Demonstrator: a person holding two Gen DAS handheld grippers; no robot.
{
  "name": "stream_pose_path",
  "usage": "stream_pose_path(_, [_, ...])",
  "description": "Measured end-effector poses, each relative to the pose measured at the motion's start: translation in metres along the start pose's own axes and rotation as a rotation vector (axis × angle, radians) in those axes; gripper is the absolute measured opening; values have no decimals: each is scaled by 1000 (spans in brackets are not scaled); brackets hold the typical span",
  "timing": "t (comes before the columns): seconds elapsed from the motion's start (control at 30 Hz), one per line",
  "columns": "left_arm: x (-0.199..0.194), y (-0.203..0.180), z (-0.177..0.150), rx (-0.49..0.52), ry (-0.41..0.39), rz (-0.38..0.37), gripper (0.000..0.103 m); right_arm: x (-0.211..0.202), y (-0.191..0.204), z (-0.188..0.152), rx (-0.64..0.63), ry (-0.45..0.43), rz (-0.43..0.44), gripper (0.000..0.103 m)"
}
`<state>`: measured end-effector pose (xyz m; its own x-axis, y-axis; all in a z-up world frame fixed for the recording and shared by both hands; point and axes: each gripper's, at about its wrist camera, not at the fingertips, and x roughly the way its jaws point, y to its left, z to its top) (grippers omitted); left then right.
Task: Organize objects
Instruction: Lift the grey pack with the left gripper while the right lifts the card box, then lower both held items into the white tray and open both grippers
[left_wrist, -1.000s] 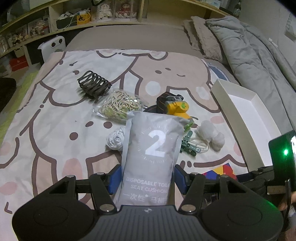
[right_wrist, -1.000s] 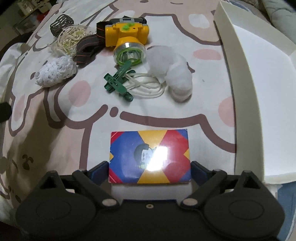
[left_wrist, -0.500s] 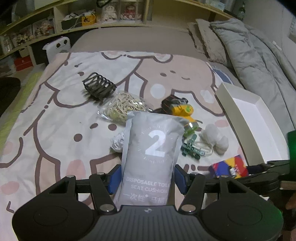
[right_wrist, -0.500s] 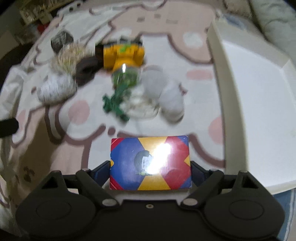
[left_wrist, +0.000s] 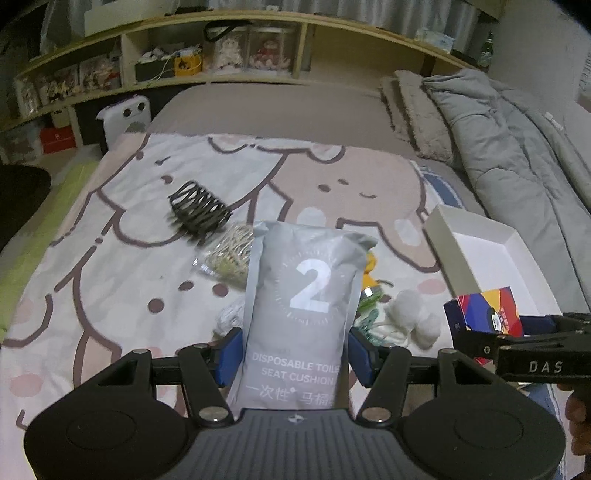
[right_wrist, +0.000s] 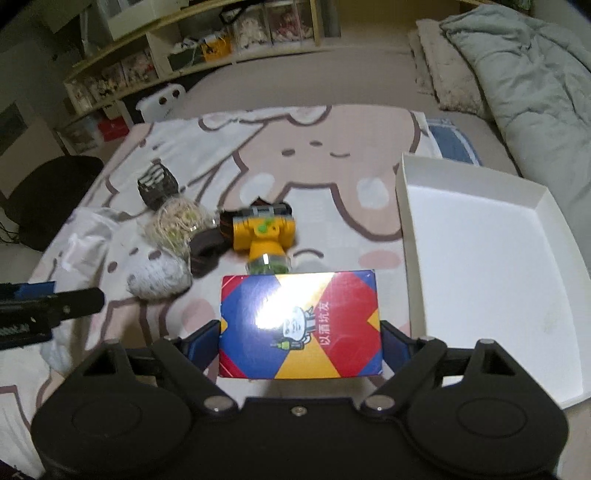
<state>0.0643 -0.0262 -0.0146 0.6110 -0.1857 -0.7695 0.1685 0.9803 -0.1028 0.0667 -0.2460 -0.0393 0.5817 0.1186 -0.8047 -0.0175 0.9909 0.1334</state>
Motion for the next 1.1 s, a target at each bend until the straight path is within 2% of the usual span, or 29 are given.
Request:
stream_pose_path(0.27, [10,-51,12,21,-20,-43,60,-23,-36,15,4,-32,-38,89])
stream_pose_path(0.6, [37,-141,16,19,-23,-215,60,-33,-120,9,71,-26,-136,89])
stream_pose_path(0.83, [61,-195,15,-37,-35,-294,60,-38,-174,-3,133,-18,-177,89])
stream_pose_path(1.1, [101,-230,-1,-142,48,-347,60,-30,-216,-17,187,15,-211,89])
